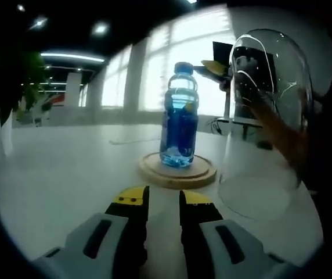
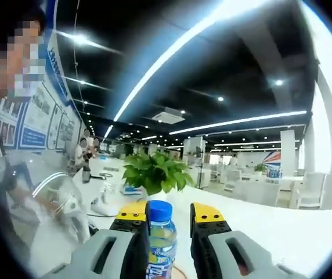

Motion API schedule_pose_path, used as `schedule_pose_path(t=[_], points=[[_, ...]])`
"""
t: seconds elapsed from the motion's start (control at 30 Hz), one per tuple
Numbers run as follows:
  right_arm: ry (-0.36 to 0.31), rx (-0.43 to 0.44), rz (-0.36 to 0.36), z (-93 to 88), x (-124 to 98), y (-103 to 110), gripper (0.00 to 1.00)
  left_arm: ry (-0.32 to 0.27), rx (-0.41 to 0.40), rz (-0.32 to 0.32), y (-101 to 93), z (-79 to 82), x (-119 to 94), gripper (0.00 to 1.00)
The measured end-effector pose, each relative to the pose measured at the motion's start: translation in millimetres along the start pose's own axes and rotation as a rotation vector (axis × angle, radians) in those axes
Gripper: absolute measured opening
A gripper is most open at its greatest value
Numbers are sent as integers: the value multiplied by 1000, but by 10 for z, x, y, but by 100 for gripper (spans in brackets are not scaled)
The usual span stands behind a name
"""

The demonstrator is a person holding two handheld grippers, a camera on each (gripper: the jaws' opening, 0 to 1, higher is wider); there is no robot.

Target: Open the cover put in the Mizone put the cover back on

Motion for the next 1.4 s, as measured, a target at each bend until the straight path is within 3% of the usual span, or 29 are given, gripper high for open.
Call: schedule_pose_path(t=[0.6, 1.03, 1.4], points=[[59, 64, -109, -449, -671, -149, 20, 3, -2, 4, -37, 7, 5, 16], [89, 122, -162, -713, -933, -228, 19, 0, 0, -2, -52, 16, 19, 16], [106, 116, -208, -900, -1082, -192, 13, -7, 1, -5, -45, 23, 21, 16]])
Point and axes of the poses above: the point that each gripper's makers call its tool centre point, and the gripper's own axes: x roughly forward along the fingers, y roughly to its left, z roughly out of its top, the point moved 4 cm from there along -x, roughly backward along the fingers, and after that the axes turned 14 degrees about -z, right-handed, at the moved point
